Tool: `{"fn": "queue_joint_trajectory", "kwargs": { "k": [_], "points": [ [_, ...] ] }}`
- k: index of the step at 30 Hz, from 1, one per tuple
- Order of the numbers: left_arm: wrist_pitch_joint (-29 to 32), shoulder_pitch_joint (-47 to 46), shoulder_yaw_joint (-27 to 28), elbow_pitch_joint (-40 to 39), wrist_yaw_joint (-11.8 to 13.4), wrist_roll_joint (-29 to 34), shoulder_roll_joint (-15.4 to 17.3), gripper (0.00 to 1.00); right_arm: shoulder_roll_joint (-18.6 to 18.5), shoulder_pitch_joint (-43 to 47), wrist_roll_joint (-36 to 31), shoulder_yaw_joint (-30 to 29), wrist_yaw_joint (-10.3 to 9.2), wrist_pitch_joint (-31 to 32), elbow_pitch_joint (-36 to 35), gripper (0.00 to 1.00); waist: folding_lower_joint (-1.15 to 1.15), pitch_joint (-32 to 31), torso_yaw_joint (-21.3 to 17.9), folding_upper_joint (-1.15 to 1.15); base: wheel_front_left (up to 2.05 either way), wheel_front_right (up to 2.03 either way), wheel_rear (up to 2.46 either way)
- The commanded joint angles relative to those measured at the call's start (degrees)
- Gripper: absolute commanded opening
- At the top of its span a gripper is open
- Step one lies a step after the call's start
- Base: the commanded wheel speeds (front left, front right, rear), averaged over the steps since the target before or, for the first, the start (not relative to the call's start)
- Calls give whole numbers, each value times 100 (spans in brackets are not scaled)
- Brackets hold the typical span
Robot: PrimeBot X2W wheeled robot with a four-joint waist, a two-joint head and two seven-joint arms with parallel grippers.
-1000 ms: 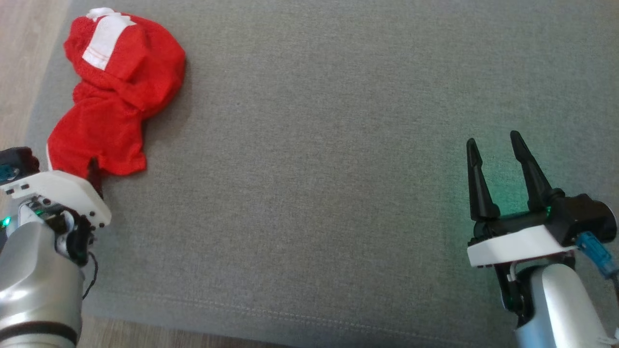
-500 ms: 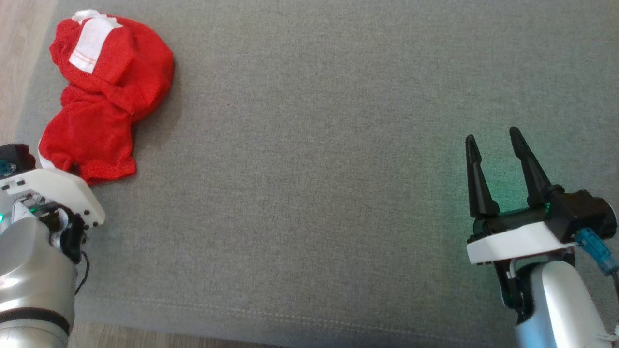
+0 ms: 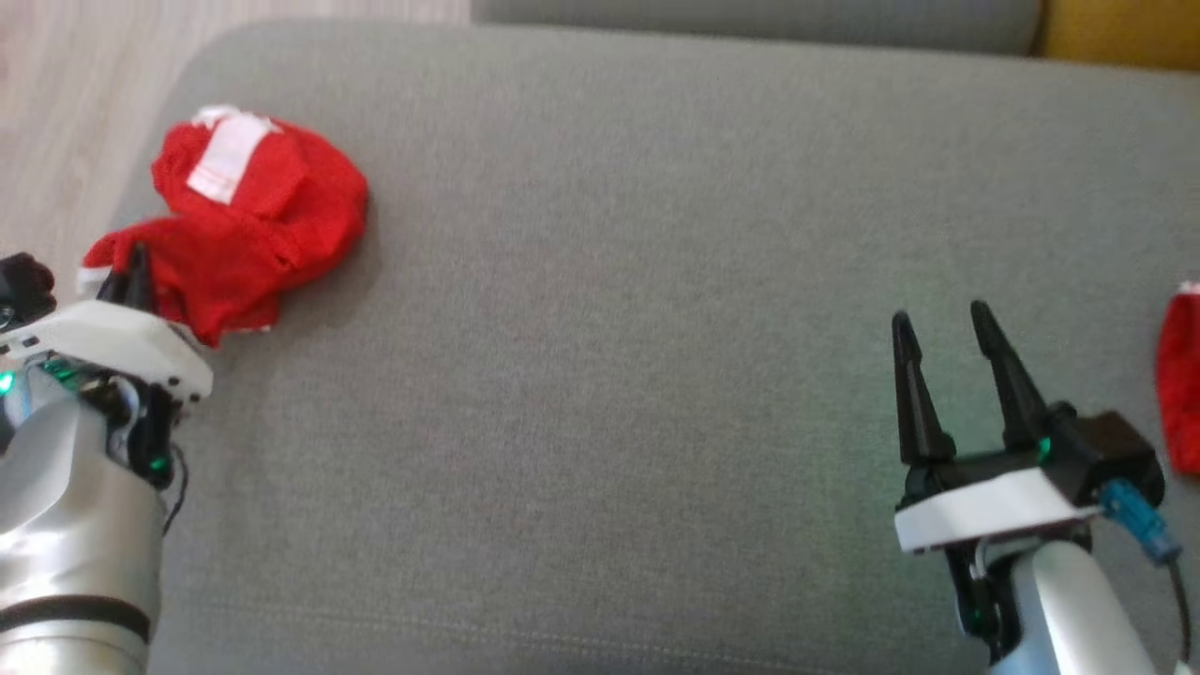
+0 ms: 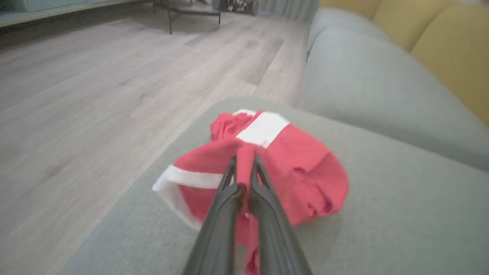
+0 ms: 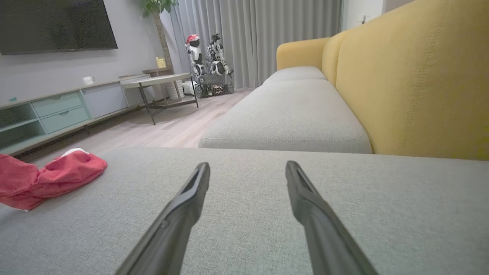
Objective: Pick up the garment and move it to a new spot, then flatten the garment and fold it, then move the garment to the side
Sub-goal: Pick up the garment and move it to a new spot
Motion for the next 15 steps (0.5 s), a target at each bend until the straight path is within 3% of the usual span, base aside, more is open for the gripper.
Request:
{"fn": "queue_joint_trajectory", "kwargs": {
  "k": [1, 7, 15],
  "points": [
    [-86, -30, 141, -416, -29, -188, 170, 0, -20, -2, 80, 157, -4, -93, -97, 100, 0, -315, -71, 0, 0, 0, 0],
    [-82, 188, 78, -1684, -24, -452, 2, 0, -20, 55, 205, 223, -4, -183, 83, 100, 0, -666, -221, 0, 0, 0, 0],
    [440, 514, -128, -3675, 454, -510, -505, 0, -20, 3, 295, 183, -4, -263, 160, 100, 0, -812, -678, 0, 0, 0, 0]
  ]
}}
